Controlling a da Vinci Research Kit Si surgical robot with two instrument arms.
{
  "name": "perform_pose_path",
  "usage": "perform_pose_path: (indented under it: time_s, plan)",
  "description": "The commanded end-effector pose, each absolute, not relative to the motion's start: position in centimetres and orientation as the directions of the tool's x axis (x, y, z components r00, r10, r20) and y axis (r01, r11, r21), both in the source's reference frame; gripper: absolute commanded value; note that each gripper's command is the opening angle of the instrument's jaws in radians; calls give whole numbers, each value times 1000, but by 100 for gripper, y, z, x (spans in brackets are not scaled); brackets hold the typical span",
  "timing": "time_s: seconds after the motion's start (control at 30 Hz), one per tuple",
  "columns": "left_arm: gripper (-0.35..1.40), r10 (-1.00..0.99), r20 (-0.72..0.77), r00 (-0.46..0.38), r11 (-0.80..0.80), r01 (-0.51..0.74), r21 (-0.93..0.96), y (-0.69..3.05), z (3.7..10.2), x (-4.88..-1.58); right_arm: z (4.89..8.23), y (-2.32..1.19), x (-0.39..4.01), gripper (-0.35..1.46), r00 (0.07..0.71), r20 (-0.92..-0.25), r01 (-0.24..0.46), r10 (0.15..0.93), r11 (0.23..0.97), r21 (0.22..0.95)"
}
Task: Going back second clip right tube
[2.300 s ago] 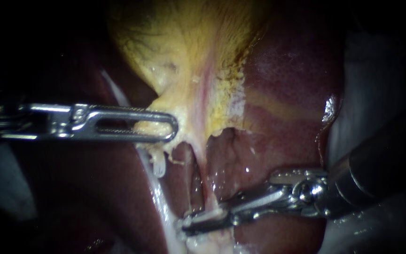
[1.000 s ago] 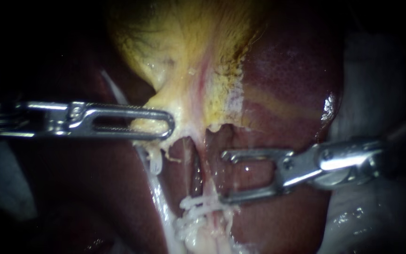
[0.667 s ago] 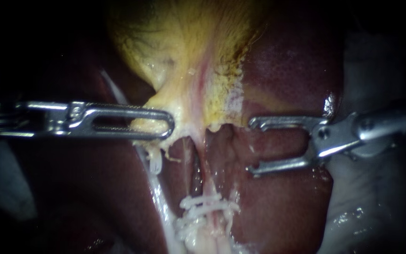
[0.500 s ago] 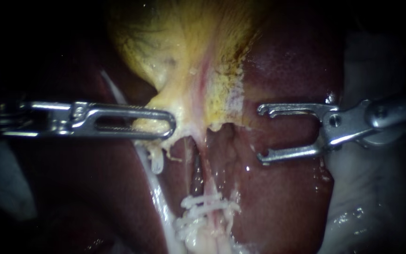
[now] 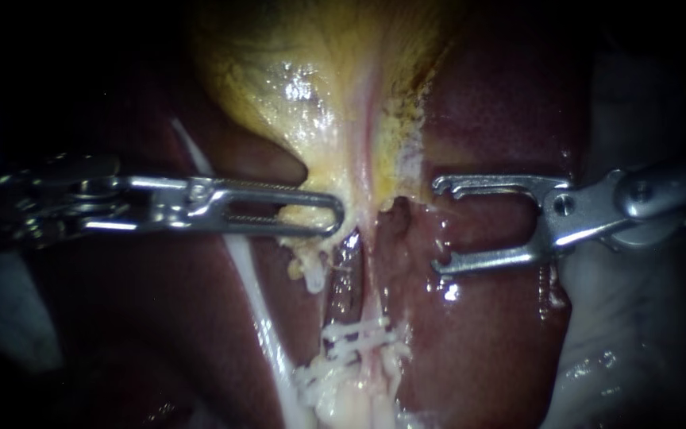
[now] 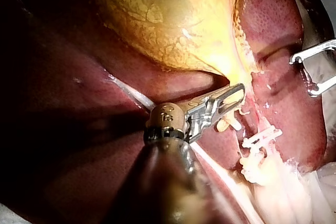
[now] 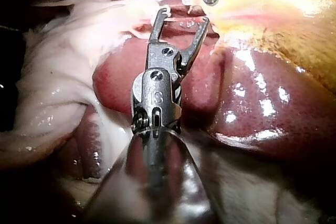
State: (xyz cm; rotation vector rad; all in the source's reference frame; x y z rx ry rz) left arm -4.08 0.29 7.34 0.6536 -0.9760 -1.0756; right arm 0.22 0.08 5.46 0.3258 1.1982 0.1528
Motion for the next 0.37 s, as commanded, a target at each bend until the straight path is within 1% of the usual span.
perform_pose_path:
  time_s: [0.03, 0.37]
  plan:
    - [-35, -931, 331, 154, 364, 420, 831, 28, 736, -408, 545, 9, 22, 50, 360, -887, 56, 287, 943, 328]
    - [-35, -932, 329, 154, 363, 419, 832, 29, 734, -407, 544, 10, 22, 50, 360, -887, 55, 288, 943, 329]
